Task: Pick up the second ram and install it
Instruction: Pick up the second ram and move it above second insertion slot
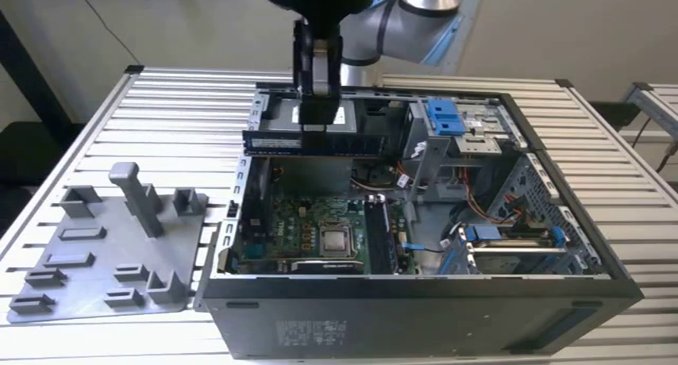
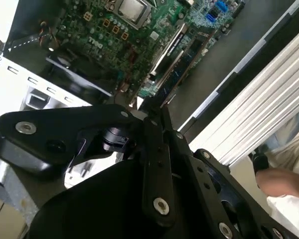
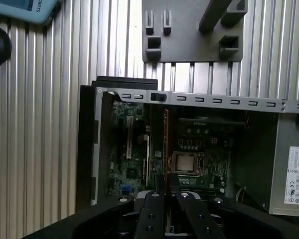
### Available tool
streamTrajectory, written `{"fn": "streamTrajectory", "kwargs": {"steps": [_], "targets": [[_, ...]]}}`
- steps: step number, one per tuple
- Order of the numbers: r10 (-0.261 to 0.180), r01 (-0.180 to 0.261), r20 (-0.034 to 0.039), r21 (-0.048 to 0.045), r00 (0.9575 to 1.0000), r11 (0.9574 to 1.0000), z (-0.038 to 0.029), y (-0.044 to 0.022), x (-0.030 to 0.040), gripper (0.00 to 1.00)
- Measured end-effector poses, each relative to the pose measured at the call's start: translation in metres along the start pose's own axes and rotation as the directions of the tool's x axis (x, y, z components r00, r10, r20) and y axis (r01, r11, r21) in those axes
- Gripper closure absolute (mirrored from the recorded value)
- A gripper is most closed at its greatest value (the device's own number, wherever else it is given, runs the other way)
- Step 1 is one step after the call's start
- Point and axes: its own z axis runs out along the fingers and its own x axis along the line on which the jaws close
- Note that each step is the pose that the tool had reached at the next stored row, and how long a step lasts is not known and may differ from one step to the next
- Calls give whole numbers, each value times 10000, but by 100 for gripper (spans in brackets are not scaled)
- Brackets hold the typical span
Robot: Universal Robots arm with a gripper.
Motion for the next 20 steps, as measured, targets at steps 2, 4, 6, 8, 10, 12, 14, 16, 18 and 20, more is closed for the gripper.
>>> {"fn": "streamTrajectory", "kwargs": {"steps": [2,4,6,8,10,12,14,16,18,20], "targets": [[-1,1,0,-10,10000,10000,-2,-77,2,86],[-2,2,1,-19,10000,10000,-4,-155,4,86],[-2,2,1,-28,10000,10000,-5,-230,6,86],[-2,2,2,-37,10000,10000,-7,-303,8,86],[-3,3,1,-46,10000,10000,-9,-379,10,86],[-3,3,1,-54,10000,10000,-11,-454,12,86],[-3,3,1,-62,10000,10000,-12,-528,14,86],[-4,4,3,-70,10000,10000,-14,-605,16,86],[-4,4,2,-78,10000,10000,-16,-681,18,86],[-4,4,2,-87,10000,10000,-18,-754,20,86]]}}
